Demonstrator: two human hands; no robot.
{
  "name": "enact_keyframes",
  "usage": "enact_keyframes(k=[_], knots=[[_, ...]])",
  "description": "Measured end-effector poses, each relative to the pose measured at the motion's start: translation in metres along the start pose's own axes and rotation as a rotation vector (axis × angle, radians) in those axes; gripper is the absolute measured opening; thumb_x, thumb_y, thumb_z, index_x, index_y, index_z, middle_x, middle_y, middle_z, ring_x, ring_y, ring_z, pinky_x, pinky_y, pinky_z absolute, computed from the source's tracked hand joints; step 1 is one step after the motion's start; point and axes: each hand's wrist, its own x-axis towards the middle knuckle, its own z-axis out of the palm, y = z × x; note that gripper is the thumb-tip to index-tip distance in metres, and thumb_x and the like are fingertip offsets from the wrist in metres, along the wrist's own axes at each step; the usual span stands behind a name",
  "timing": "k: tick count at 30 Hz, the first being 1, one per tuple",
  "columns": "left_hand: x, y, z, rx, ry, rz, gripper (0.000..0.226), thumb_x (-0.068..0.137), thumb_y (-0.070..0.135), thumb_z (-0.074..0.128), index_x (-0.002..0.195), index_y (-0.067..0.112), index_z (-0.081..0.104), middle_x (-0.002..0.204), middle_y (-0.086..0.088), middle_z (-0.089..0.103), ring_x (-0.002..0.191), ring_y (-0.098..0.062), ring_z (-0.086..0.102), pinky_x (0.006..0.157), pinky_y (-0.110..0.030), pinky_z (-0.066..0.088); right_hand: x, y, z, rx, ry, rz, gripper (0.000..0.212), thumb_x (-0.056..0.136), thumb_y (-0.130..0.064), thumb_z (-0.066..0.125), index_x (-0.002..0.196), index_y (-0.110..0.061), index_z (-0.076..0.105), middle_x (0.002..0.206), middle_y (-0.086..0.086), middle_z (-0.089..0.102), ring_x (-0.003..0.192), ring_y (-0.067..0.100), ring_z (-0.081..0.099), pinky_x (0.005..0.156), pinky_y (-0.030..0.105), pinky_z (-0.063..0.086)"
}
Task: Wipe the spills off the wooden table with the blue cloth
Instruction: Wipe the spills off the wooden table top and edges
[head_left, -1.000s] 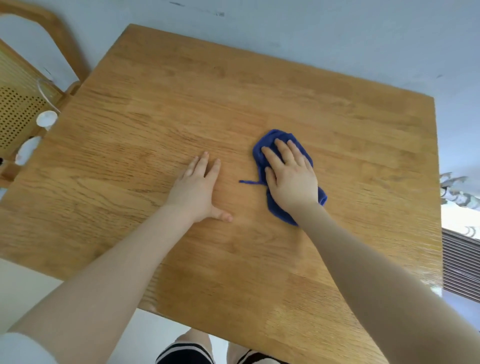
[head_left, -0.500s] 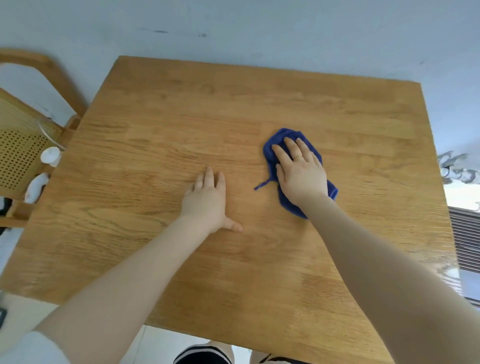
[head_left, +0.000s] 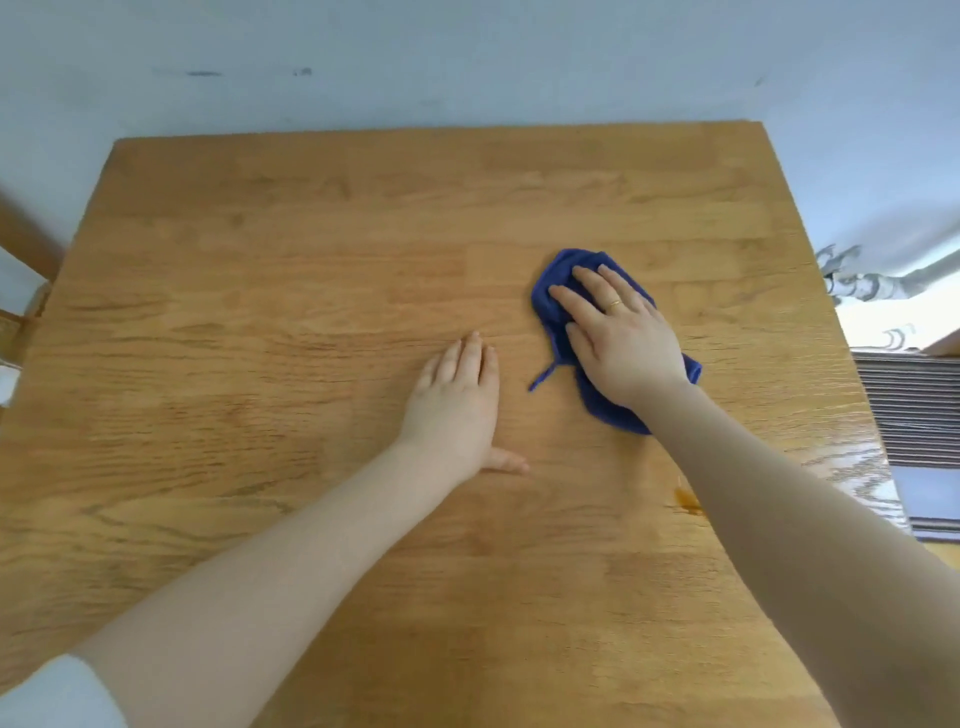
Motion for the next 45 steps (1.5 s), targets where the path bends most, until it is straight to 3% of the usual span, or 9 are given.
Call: enact_keyframes(k=[5,10,14,19,27,35,39,42,45], knots=[[-0.001,0.001,0.004,-0.029,0.026,0.015,0.122,0.066,0.067,0.063,0.148,0.007,-0.004,0.157,-0.012,-0.012,0.146,-0.025,-0.006,0.117,-0.036,0.001,-0.037,-0.022,0.004,-0.027,0.032,-0.063,0.058,0.09,-0.054,0.03,0.137,-0.023,0.041,0.147,0.008,0.036,0.138,0.029,0.026,0.107,0.044,0.028],[0.001,-0.002,0.008,-0.043,0.044,0.029,0.122,0.066,0.07,0.061,0.149,0.009,-0.005,0.157,-0.01,-0.013,0.146,-0.024,-0.007,0.117,-0.035,0.003,-0.065,-0.025,0.007,-0.023,0.034,-0.245,0.042,0.094,-0.036,0.034,0.132,-0.024,0.049,0.142,0.006,0.044,0.133,0.028,0.036,0.105,0.04,0.031],[0.004,-0.003,0.008,-0.028,0.035,0.029,0.124,0.065,0.07,0.061,0.148,0.008,-0.006,0.157,-0.011,-0.013,0.145,-0.025,-0.006,0.117,-0.035,0.003,-0.024,-0.008,0.004,-0.018,0.066,-0.071,0.042,0.093,-0.033,0.033,0.13,-0.022,0.05,0.142,0.006,0.044,0.134,0.028,0.035,0.103,0.043,0.034],[-0.004,-0.004,0.011,-0.057,0.028,0.024,0.121,0.068,0.071,0.058,0.148,0.01,-0.009,0.156,-0.008,-0.018,0.145,-0.022,-0.01,0.116,-0.033,0.0,-0.02,-0.009,0.002,-0.024,0.006,0.106,0.042,0.098,-0.033,0.034,0.139,-0.026,0.037,0.152,0.001,0.026,0.142,0.023,0.014,0.111,0.038,0.019],[-0.005,-0.001,0.004,-0.094,-0.002,-0.004,0.122,0.066,0.069,0.062,0.149,0.012,-0.008,0.157,-0.006,-0.017,0.145,-0.021,-0.01,0.117,-0.034,0.001,-0.098,0.009,-0.009,-0.085,-0.218,-0.271,0.053,0.096,-0.051,0.011,0.142,-0.028,0.026,0.153,0.004,0.023,0.141,0.023,0.015,0.11,0.037,0.016],[-0.012,0.016,0.004,-0.094,-0.026,-0.118,0.112,0.076,0.056,0.064,0.149,0.014,-0.01,0.156,-0.003,-0.019,0.145,-0.021,-0.011,0.117,-0.037,0.003,-0.018,0.058,-0.019,-0.114,-0.138,0.013,0.058,0.097,-0.045,0.027,0.148,-0.024,0.008,0.157,0.004,0.004,0.143,0.021,-0.002,0.115,0.035,0.003],[-0.019,0.037,0.007,-0.144,0.024,-0.123,0.097,0.085,0.044,0.061,0.149,0.015,-0.006,0.158,-0.002,-0.011,0.146,-0.019,-0.005,0.117,-0.036,0.01,-0.077,0.054,-0.023,-0.077,-0.189,-0.208,0.073,0.088,-0.059,0.019,0.148,-0.019,0.008,0.156,0.007,0.004,0.143,0.023,0.0,0.116,0.039,0.009],[-0.017,0.057,0.011,-0.196,0.089,-0.18,0.091,0.087,0.045,0.057,0.149,0.015,-0.002,0.159,-0.003,-0.003,0.146,-0.02,0.001,0.117,-0.035,0.017,-0.11,0.071,-0.025,-0.046,-0.207,-0.44,0.057,0.095,-0.043,0.027,0.146,-0.018,0.021,0.153,0.009,0.02,0.142,0.026,0.014,0.113,0.043,0.023],[-0.016,0.075,0.017,-0.27,0.089,-0.204,0.091,0.084,0.055,0.054,0.15,0.021,0.002,0.158,0.0,-0.006,0.146,-0.019,-0.002,0.116,-0.037,0.017,-0.084,0.089,-0.023,-0.046,-0.158,-0.496,0.048,0.095,-0.033,0.03,0.14,-0.019,0.038,0.147,0.009,0.035,0.137,0.028,0.027,0.108,0.04,0.025]])
